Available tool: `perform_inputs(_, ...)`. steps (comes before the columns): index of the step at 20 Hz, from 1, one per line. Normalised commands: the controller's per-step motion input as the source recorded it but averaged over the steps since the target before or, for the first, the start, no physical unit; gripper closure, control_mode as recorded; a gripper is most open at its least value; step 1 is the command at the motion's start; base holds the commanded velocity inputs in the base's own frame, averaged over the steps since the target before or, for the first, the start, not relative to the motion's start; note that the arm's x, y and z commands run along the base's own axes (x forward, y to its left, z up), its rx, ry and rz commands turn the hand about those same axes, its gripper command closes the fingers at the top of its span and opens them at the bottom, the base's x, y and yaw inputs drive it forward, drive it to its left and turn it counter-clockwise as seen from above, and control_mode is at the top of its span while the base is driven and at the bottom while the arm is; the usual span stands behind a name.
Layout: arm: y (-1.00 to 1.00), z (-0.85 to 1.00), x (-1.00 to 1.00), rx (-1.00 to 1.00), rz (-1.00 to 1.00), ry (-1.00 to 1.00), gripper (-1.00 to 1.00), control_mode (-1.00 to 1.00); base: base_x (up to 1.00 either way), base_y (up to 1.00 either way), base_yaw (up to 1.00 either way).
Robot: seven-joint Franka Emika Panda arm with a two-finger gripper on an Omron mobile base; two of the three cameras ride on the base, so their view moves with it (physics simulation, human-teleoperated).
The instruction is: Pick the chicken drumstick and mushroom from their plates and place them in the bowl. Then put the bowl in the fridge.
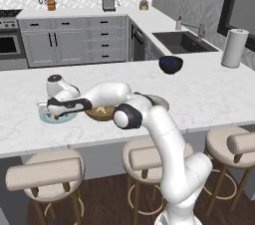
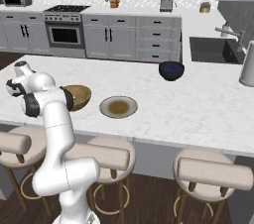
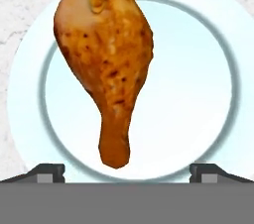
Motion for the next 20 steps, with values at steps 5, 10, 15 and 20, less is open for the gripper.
perform_inputs(5, 0.01, -0.07, 0.28, 0.00, 0.00, 0.00, -1.00, -1.00, 0.00, 0.00, 0.00)
perform_inputs(10, 0.03, -0.12, 0.26, 0.00, 0.00, 0.00, -1.00, -1.00, 0.00, 0.00, 0.00)
perform_inputs(15, 0.19, -0.16, 0.15, 0.00, 0.00, 0.00, -1.00, -1.00, 0.00, 0.00, 0.00)
perform_inputs(20, 0.11, -0.16, 0.08, 0.00, 0.00, 0.01, 1.00, -1.00, 0.00, 0.00, 0.00)
